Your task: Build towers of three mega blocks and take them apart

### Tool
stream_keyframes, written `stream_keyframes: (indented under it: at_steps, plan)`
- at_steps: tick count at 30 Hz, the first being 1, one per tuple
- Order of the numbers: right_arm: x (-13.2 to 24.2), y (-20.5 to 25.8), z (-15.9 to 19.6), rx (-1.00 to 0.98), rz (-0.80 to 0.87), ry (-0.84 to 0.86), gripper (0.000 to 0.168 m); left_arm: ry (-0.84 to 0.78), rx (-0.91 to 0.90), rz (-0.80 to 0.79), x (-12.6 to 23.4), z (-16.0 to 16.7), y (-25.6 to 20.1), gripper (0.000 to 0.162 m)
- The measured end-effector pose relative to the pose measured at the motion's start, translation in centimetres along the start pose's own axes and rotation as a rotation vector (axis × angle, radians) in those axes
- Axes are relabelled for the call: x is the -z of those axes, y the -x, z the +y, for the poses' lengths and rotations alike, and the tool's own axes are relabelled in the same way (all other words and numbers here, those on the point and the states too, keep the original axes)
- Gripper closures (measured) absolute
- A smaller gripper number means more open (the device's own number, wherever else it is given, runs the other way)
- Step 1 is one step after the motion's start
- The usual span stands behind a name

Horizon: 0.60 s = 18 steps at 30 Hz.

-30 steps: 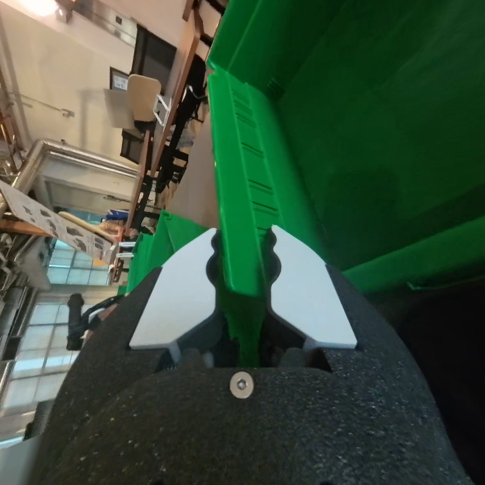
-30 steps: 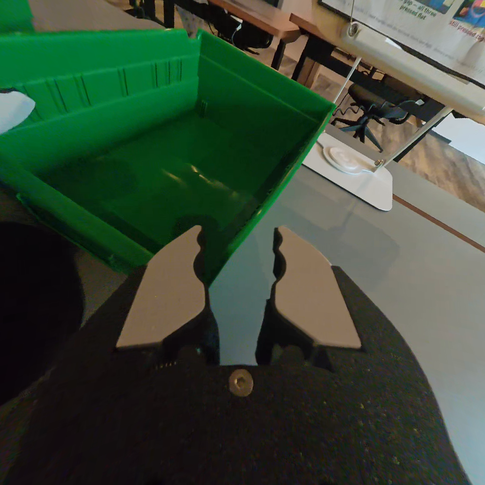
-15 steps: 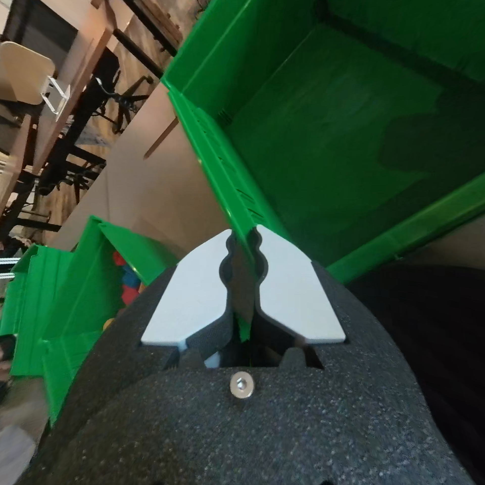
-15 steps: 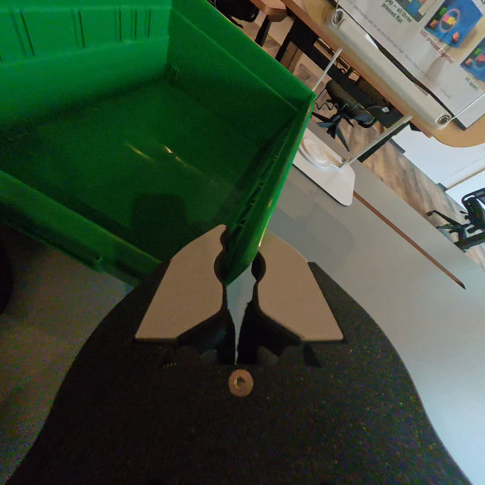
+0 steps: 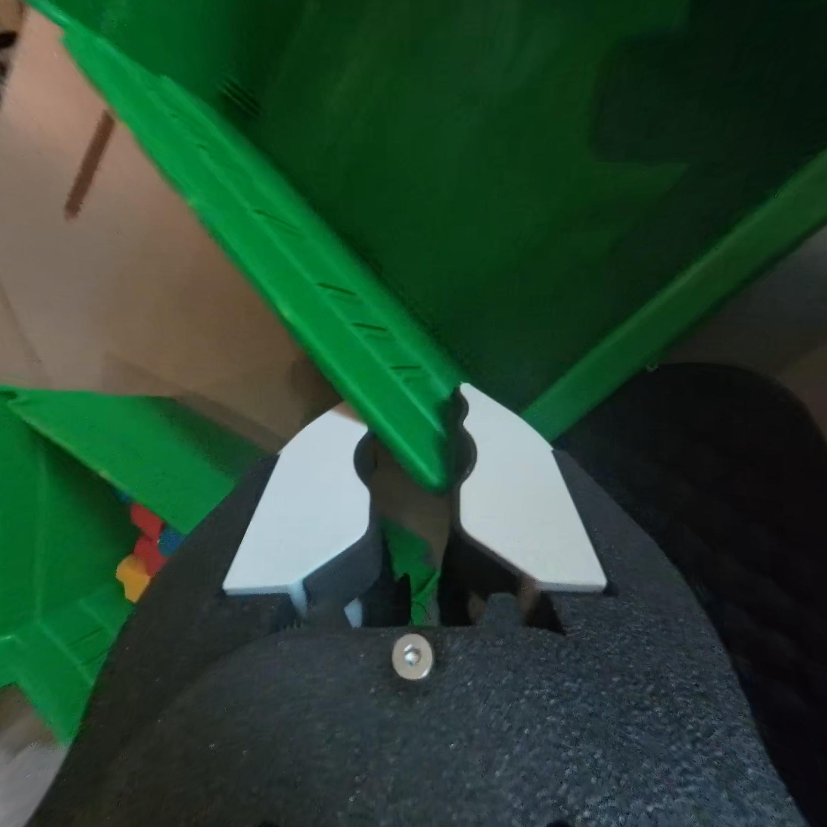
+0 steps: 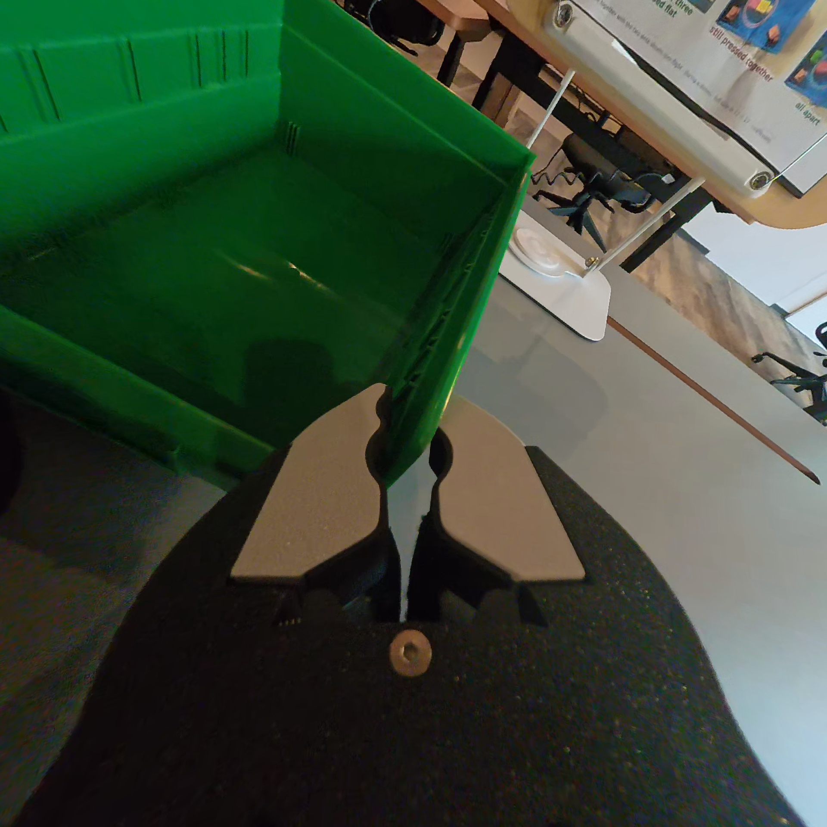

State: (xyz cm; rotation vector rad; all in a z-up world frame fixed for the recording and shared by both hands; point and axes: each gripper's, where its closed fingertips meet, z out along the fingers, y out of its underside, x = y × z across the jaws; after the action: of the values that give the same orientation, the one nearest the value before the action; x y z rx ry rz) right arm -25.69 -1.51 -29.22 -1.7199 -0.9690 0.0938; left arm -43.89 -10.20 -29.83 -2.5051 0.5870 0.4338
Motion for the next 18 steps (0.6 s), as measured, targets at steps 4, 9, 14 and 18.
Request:
stream_keyframes:
  at_steps: [4,9,14,18]
  plan:
    - [0.0,-0.3,0.0,-0.002,0.005,-0.017,0.156,-0.058,0.052,-0.031,-0.5,-0.9,-0.1,0.146]
    - [1.0,-0.8,-1.2,0.006,0.041,-0.096,0.158,-0.161,0.064,-0.124,1.0,-1.9,0.7,0.148]
    - [2.8,-1.9,-2.8,0.04,0.096,-0.181,0.158,-0.273,0.056,-0.205,3.4,-2.6,0.7,0.145]
    - [4.6,-3.3,-2.9,0.03,0.117,-0.194,0.158,-0.353,0.051,-0.25,5.6,-4.2,0.0,0.147]
